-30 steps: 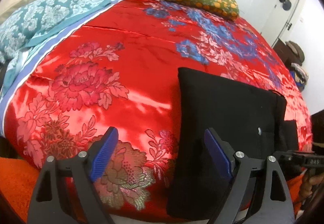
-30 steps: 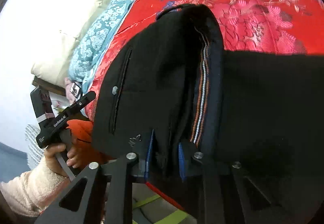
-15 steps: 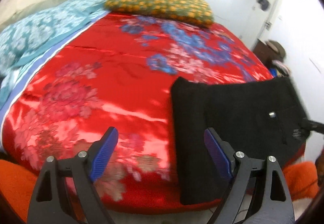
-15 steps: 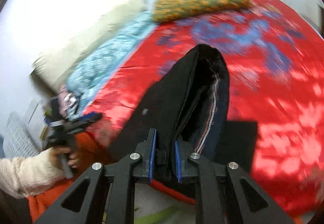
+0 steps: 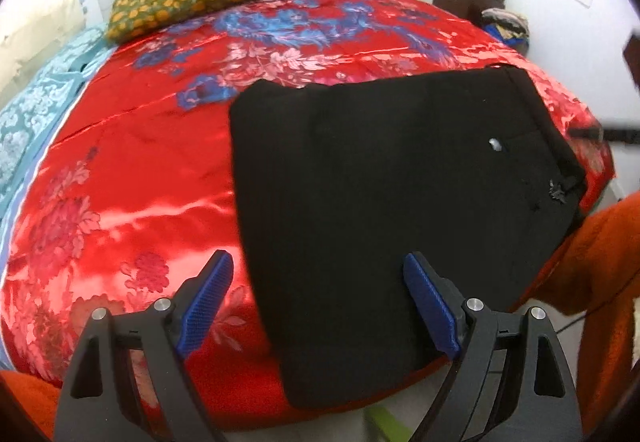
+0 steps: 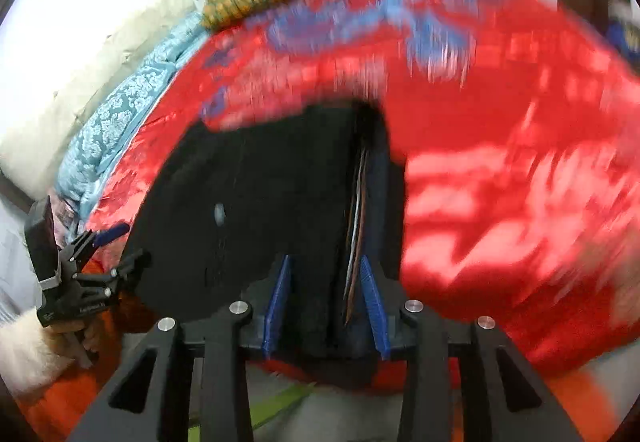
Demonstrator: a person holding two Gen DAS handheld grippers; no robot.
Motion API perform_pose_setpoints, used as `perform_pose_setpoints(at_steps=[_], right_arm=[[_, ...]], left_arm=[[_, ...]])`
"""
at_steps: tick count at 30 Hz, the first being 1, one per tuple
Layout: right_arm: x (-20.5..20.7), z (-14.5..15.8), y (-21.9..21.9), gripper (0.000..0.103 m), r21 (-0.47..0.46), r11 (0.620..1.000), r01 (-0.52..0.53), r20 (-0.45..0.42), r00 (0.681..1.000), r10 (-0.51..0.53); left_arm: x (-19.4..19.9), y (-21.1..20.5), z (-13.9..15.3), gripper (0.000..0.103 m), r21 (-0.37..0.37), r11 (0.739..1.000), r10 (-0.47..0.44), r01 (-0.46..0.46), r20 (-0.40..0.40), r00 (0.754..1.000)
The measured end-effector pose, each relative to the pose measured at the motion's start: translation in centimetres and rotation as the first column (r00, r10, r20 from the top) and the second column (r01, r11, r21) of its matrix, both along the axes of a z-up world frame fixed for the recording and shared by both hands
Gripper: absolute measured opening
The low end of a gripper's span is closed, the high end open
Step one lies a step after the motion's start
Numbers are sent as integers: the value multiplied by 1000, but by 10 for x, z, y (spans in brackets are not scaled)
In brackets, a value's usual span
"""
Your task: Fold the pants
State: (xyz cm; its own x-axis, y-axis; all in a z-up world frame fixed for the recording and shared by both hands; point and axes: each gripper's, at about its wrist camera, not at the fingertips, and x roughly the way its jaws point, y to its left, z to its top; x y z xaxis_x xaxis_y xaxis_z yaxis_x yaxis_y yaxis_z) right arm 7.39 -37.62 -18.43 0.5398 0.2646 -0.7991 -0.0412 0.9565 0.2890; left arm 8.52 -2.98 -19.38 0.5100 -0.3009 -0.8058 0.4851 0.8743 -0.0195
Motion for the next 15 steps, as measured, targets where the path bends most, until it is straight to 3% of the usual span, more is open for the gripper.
perform_pose_setpoints(at_steps=[3, 5, 8, 9, 10, 12, 15], right_arm=[[18, 43, 16, 37, -7, 998, -63, 113, 992, 64], [41, 54, 31, 37, -8, 995, -104, 143, 984, 104], [78, 31, 48, 36, -55, 990, -131, 86, 987, 136], [89, 10, 50, 25, -183, 975, -125, 32, 991, 133], [94, -4, 52, 21, -250, 961, -121, 2, 992, 125], [93, -19, 37, 32, -250, 965, -74, -14, 997, 72], [66, -6, 11, 32, -255, 963, 89, 51, 996, -79]], left_arm=[[-2, -4, -1, 88, 9, 1000, -14, 14, 0, 1000], [-4, -4, -2, 89, 13, 1000, -15, 15, -3, 1000], [-8, -3, -3, 91, 15, 1000, -18, 18, -7, 1000], [-7, -1, -5, 93, 12, 1000, -18, 18, -11, 1000], [-8, 2, -5, 93, 3, 1000, -17, 17, -19, 1000], [-8, 5, -5, 93, -6, 1000, -11, 11, -33, 999], [-10, 10, 4, 93, -13, 1000, 13, -13, -34, 999]])
